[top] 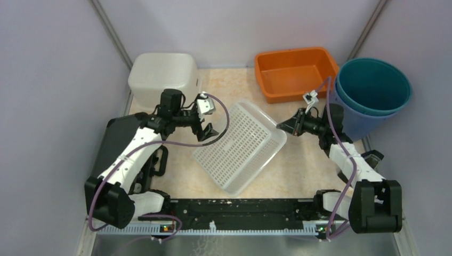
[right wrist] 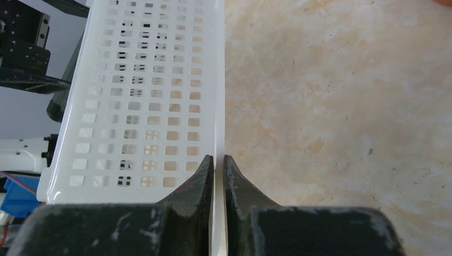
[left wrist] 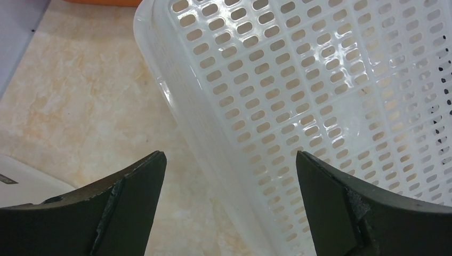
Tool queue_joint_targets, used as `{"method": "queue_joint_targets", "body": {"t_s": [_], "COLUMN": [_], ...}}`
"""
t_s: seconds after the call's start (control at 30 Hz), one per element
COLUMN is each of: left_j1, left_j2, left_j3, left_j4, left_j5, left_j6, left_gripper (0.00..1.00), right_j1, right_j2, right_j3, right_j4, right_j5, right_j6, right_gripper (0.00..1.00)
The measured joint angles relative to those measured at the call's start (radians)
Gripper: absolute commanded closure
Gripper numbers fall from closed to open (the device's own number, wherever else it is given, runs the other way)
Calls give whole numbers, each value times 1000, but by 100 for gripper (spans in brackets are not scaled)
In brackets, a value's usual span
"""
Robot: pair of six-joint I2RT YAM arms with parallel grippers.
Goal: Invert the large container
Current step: Turn the container upside down at the center of the board.
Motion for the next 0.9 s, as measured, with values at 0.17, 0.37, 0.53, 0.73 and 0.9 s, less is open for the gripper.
{"method": "queue_joint_targets", "body": {"t_s": [0.17, 0.37, 0.53, 0.73, 0.9], "left_j1": [0, 0, 0, 0, 0], "left_j2": [-14, -14, -27, -49, -53], "left_j3": [-23, -30, -51, -62, -67], "left_j4": [-3, -2, 2, 10, 14], "left_j5": [5, 8, 7, 7, 7], "left_j6": [19, 22, 21, 19, 18], "left_gripper": [1, 1, 1, 1, 1], "right_j1": [0, 0, 0, 0, 1], "right_j2": [18, 19, 18, 18, 18], "right_j3": [-6, -24, -31, -31, -31], "right_j4": [8, 29, 40, 46, 51], "right_j5": [-12, -12, -12, -11, -6], "right_j6": [-13, -14, -18, -21, -22], "right_gripper": [100, 100, 100, 100, 100]}}
